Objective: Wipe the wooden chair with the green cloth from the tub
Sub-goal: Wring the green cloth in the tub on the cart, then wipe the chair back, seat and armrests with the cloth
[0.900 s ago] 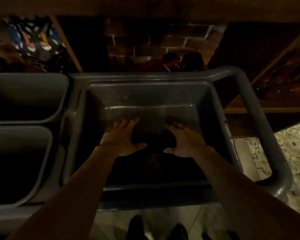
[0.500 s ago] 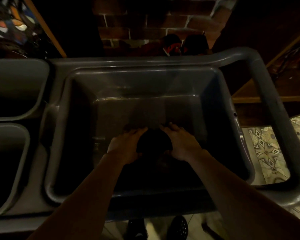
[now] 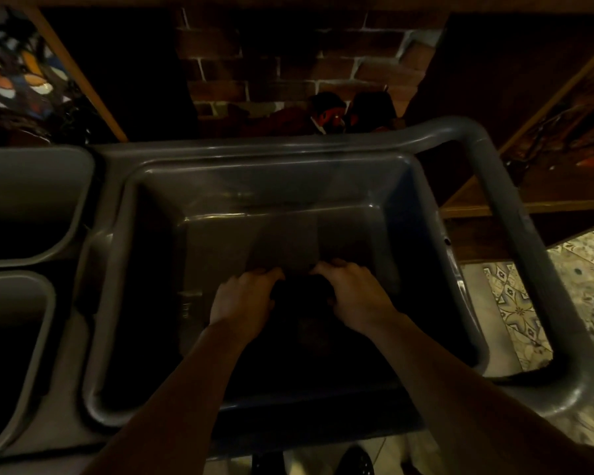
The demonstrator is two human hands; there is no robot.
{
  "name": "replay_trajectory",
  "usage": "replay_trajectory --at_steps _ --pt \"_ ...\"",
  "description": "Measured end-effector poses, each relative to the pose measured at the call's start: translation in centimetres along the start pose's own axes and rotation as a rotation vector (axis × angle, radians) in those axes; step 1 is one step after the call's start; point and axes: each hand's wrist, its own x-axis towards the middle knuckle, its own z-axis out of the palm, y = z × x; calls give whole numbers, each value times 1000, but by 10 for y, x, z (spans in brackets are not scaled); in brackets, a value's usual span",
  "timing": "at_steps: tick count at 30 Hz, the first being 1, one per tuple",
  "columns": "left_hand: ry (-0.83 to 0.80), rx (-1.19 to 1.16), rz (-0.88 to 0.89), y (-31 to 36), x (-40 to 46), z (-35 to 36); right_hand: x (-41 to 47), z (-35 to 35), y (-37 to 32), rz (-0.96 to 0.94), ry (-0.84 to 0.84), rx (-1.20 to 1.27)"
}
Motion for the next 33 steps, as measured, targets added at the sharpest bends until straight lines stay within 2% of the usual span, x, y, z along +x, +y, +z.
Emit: replay_trajectory --at_steps 9,14,24,33 --pt "153 101 -19 24 -22 -85 -22 -82 -34 -64 139 -41" --pt "330 78 33 38 -47 -147 -44 -138 -64 -130 266 -32" --pt "613 177 121 70 -110 -269 -97 -248 -128 -252 520 -111" --pt "796 238 194 87 -158 -353 -137 -322 -174 -323 733 -198"
